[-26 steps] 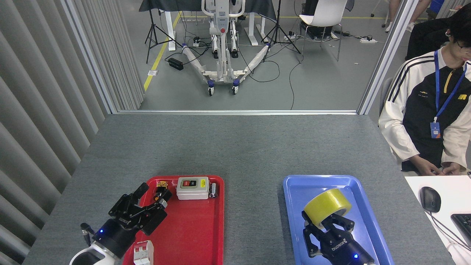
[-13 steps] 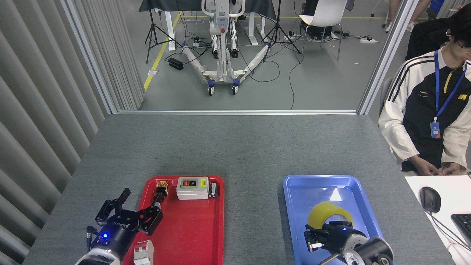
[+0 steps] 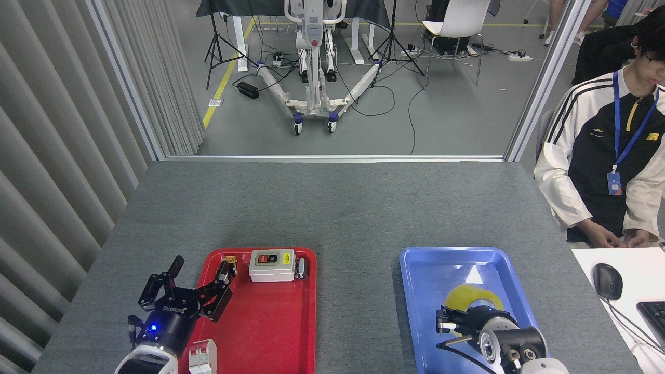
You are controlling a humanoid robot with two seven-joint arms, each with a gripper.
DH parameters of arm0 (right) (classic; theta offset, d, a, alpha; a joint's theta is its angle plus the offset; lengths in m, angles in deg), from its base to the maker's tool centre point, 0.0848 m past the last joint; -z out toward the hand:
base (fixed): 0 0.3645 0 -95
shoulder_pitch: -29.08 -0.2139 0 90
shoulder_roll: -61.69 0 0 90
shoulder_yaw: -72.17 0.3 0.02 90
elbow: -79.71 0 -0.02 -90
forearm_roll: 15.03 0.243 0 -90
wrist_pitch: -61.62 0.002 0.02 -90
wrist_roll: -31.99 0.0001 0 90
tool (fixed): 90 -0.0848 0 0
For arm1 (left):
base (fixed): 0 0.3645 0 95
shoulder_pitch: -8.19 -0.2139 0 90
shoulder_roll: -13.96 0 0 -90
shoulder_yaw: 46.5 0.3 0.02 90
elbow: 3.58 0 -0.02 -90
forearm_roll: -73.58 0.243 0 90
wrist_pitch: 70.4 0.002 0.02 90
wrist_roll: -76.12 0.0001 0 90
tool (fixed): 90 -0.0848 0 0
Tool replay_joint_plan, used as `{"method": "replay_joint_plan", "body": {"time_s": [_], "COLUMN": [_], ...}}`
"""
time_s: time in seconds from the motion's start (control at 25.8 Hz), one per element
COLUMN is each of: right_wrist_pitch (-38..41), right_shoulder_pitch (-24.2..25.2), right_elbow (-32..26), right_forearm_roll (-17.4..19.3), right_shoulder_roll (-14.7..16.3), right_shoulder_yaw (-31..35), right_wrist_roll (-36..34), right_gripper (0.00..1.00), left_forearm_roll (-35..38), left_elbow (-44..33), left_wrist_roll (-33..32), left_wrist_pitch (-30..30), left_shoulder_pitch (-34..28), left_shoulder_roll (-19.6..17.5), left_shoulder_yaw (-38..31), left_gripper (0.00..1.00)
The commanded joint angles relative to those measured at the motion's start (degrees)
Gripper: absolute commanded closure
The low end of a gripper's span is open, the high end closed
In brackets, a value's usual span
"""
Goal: Place and move tape with both arms
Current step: 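Lower the tape into the blue tray with the right gripper, then open the right gripper and lift it off the tape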
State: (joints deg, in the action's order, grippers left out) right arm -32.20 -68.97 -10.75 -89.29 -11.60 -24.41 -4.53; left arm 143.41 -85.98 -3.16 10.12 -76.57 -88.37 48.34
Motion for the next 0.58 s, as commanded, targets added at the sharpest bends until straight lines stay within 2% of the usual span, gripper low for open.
{"method": "replay_joint_plan", "body": {"time_s": [0.0,0.16,0.31,0.54], "right_wrist_pitch": [-1.36,-1.36,-1.36,-1.98], "right_shoulder_pitch": [0.49,1.81,2.86,3.3], "right_elbow": [-0.16,-1.03,-1.3,-0.77], "right_forearm_roll": [-0.01,-0.1,-0.36,-0.36], "right_shoulder_roll": [-0.01,-0.01,0.26,0.43], "right_shoulder_yaw": [-0.02,0.07,0.42,0.51], "right_wrist_roll": [-5.05,-6.46,-12.7,-12.96], "right_gripper": [0.0,0.0,0.0,0.0], "left_forearm_roll": [-0.14,-0.14,-0.49,-0.49], "left_elbow": [0.4,0.31,0.4,0.31], "left_wrist_roll": [0.8,0.62,0.18,0.18], "left_wrist_pitch": [-0.02,-0.1,-0.28,-1.95], "left_shoulder_pitch": [0.22,0.22,0.22,0.22], "left_shoulder_roll": [-0.42,-0.15,-0.5,-0.5], "left_shoulder_yaw": [-0.01,-0.36,-0.45,-0.63], "left_gripper": [0.0,0.0,0.0,0.0]}}
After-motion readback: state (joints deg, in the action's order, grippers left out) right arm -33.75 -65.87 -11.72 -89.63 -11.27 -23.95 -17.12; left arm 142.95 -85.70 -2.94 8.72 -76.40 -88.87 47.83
